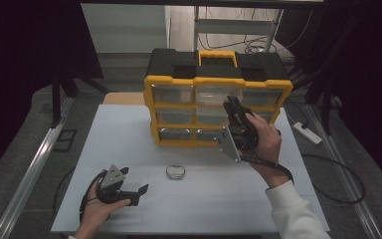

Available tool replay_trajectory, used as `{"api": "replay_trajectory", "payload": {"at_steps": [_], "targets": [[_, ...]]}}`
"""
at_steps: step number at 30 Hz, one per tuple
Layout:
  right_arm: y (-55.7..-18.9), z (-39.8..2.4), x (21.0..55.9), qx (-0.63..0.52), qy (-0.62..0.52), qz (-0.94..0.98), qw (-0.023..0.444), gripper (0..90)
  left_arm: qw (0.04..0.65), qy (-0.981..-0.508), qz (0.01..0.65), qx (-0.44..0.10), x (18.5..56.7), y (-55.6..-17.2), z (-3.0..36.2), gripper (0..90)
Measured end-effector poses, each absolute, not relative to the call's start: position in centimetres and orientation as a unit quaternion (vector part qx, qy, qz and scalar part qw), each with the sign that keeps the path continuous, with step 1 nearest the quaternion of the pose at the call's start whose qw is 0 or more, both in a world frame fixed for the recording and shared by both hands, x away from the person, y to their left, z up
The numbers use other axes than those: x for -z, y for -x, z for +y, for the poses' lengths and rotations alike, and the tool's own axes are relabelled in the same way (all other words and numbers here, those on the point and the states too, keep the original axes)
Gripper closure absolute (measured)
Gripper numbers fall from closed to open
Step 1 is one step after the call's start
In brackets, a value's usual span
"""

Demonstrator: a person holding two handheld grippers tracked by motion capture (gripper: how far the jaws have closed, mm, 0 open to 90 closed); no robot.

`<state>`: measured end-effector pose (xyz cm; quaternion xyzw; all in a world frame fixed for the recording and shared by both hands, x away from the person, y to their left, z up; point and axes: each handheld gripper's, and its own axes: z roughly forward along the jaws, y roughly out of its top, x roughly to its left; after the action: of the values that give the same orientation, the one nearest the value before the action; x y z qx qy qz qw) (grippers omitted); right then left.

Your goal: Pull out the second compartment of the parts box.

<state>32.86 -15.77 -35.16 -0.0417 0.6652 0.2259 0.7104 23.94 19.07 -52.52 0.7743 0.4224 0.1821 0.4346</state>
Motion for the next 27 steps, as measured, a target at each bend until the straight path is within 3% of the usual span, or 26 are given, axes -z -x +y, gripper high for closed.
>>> {"api": "replay_trajectory", "payload": {"at_steps": [27], "targets": [[-32.01, -16.03, 35.20, -0.231, 0.047, 0.665, 0.709, 72.7, 0.434, -0.775, 0.422, -0.181, 52.52, -23.95, 18.99, 6.4]]}}
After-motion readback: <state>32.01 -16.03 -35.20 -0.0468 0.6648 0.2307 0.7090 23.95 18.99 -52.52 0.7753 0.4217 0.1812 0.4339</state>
